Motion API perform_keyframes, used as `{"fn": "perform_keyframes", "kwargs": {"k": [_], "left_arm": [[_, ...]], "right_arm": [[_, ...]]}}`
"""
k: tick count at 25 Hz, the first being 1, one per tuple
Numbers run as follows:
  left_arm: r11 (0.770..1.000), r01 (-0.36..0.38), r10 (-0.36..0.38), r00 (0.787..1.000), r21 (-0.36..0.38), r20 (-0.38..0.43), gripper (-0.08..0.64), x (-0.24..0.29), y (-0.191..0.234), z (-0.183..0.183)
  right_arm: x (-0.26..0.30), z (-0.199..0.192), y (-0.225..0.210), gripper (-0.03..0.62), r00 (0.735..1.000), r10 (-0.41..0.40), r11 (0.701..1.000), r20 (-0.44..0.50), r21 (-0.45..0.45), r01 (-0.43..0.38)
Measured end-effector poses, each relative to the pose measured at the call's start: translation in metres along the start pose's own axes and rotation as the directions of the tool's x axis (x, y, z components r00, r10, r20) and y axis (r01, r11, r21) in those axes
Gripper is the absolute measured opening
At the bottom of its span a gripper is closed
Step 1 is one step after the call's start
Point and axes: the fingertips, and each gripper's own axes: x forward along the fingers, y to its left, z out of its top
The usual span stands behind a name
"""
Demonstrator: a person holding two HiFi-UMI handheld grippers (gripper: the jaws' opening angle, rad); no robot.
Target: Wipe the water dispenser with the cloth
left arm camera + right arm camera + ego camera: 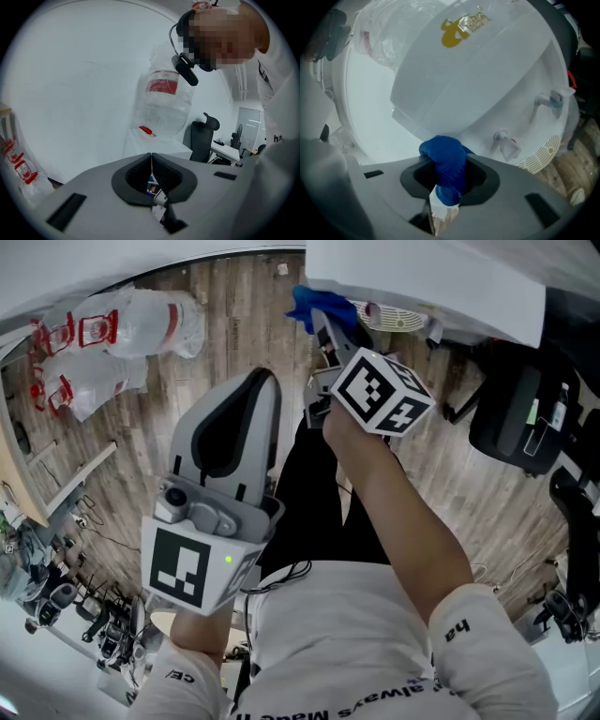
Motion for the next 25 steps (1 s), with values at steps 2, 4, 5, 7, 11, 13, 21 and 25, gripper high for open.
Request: {"fn": "perform_keyframes", "kwargs": {"k": [2, 4, 5, 7, 11, 13, 21, 25], "left_arm": [[1.000, 0.000, 0.000, 1.000, -0.001, -0.003, 0.021, 0.001, 0.002, -0.001], [1.000, -0.001, 0.001, 1.000, -0.005, -0.006, 0.021, 0.001, 0.003, -0.003], [1.000, 0.000, 0.000, 1.000, -0.006, -0.006, 0.021, 0.002, 0.003, -0.003], [1.000, 0.003, -0.003, 1.000, -0.005, -0.009, 0.021, 0.002, 0.003, -0.003], [1.000, 0.010, -0.010, 1.000, -0.004, -0.020, 0.021, 0.002, 0.002, -0.008], [1.000, 0.011, -0.011, 1.000, -0.010, -0.022, 0.021, 0.002, 0.003, -0.010], [1.000, 0.021, -0.021, 0.999, -0.012, -0.031, 0.021, 0.002, 0.011, -0.012], [1.000, 0.021, -0.022, 0.999, -0.006, -0.042, 0.021, 0.003, 0.015, -0.015]], "right_arm": [[0.005, -0.005, -0.008, 0.110, 1.000, -0.015, 1.000, -0.006, 0.008, 0.015], [0.009, -0.009, -0.017, 0.110, 0.999, -0.035, 0.999, -0.009, 0.014, 0.035], [0.012, -0.013, -0.021, 0.110, 0.999, -0.041, 0.999, -0.012, 0.018, 0.041], [0.017, -0.021, -0.030, 0.112, 0.999, -0.049, 0.999, -0.016, 0.021, 0.049], [0.025, -0.026, -0.047, 0.112, 0.996, -0.085, 0.996, -0.020, 0.020, 0.086], [0.030, -0.033, -0.054, 0.112, 0.995, -0.097, 0.994, -0.027, 0.038, 0.098], [0.053, -0.058, -0.087, 0.112, 0.987, -0.140, 0.988, -0.075, 0.050, 0.144], [0.063, -0.069, -0.105, 0.114, 0.980, -0.172, 0.981, -0.096, 0.071, 0.179]]}}
